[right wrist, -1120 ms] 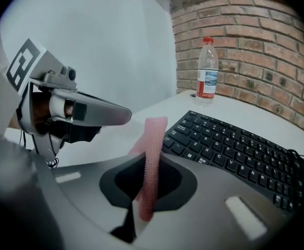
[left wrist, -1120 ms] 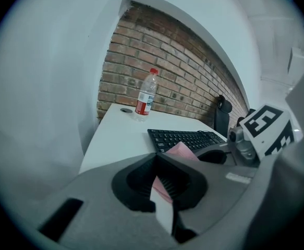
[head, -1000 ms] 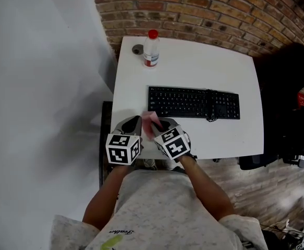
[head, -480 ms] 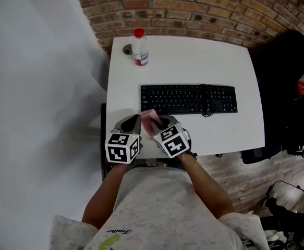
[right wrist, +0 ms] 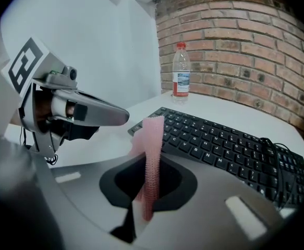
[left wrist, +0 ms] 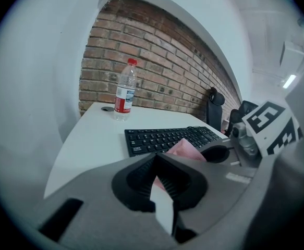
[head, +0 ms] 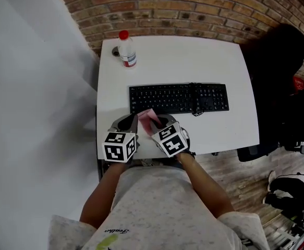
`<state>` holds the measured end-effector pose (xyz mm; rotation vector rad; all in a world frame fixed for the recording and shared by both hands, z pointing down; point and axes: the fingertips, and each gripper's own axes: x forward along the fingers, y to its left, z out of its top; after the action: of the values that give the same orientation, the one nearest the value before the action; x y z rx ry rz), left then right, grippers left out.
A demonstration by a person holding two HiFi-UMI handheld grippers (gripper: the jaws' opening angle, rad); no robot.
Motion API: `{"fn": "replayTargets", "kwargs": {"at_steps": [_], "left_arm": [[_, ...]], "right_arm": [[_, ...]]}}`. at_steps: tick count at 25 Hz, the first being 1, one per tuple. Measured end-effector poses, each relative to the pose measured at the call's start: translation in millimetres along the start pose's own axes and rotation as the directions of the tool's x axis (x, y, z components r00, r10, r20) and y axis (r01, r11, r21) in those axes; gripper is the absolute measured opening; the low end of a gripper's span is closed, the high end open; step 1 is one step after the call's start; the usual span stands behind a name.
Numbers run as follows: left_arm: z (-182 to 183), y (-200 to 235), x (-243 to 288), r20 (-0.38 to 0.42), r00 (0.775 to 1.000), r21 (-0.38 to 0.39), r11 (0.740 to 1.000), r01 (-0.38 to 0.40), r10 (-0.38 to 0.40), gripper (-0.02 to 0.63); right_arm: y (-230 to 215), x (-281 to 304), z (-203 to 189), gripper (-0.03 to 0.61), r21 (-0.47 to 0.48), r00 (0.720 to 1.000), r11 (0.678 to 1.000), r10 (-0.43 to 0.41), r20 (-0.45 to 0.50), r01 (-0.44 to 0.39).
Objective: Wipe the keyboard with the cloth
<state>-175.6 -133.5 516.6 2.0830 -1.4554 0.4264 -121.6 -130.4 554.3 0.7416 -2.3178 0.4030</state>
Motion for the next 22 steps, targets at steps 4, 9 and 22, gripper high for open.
{"fn": "replayTargets", "kwargs": {"at_steps": [4, 9, 22], "left_arm": [[2, -11, 8, -0.002, 1.0, 0.005, 1.0, 0.005, -0.005, -0.003], [8, -26, 14, -0.002, 1.0, 0.012, 1.0, 0.014, -0.014, -0.005], [7, -65, 31, -0.014, 0.999, 0.011, 0.999, 0.03, -0.03, -0.004]], "right_arm": [[-10, -7, -7, 0.026, 0.01, 1.0, 1.0, -0.004, -0.003, 0.004], [-20, -17, -13, 0.026, 0.021, 1.0, 1.0, -0.011, -0.004, 0.011], [-50, -43, -36, 0.026, 0.051, 0.999, 0.998, -0.04, -0.021, 0.041]]}}
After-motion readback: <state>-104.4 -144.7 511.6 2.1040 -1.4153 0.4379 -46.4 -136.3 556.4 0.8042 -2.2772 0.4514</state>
